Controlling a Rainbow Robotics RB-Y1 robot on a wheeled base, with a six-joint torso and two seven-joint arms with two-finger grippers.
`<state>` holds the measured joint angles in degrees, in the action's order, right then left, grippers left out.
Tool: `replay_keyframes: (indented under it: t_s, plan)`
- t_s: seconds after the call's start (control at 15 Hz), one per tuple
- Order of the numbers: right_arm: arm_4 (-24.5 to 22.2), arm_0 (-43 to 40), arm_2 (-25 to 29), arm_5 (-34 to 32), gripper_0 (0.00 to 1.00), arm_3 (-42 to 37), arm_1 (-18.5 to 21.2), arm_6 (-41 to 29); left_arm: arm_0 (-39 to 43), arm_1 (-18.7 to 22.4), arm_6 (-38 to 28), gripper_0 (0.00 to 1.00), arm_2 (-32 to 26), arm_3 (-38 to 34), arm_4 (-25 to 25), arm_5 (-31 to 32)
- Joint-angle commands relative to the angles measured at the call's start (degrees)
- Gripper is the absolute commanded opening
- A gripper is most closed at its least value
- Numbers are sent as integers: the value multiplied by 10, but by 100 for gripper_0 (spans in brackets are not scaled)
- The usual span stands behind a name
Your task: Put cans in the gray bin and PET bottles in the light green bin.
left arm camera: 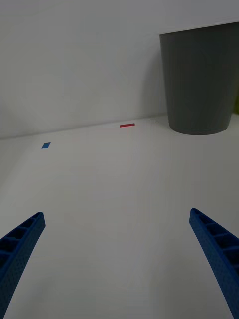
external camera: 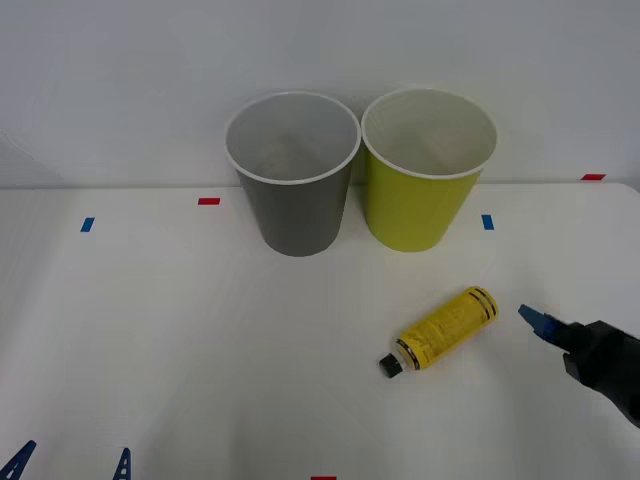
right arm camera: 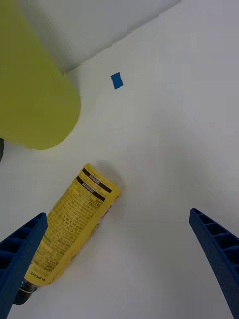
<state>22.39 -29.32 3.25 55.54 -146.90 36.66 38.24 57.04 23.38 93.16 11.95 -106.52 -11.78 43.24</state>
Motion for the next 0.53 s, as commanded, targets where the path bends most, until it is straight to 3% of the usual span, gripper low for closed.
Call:
replay_keyframes:
  t_s: [0.07, 0.2, 0.53]
  plan:
    - [-31, 95, -47, 127, 99, -15, 17, -153, 0, 0, 0, 100, 0, 0, 0, 0]
    - [-8, 138, -67, 167, 98, -2, 39, -226, 0, 0, 0, 100, 0, 0, 0, 0]
    - [81, 242, -97, 285, 98, 58, 74, -286, 0, 0, 0, 100, 0, 0, 0, 0]
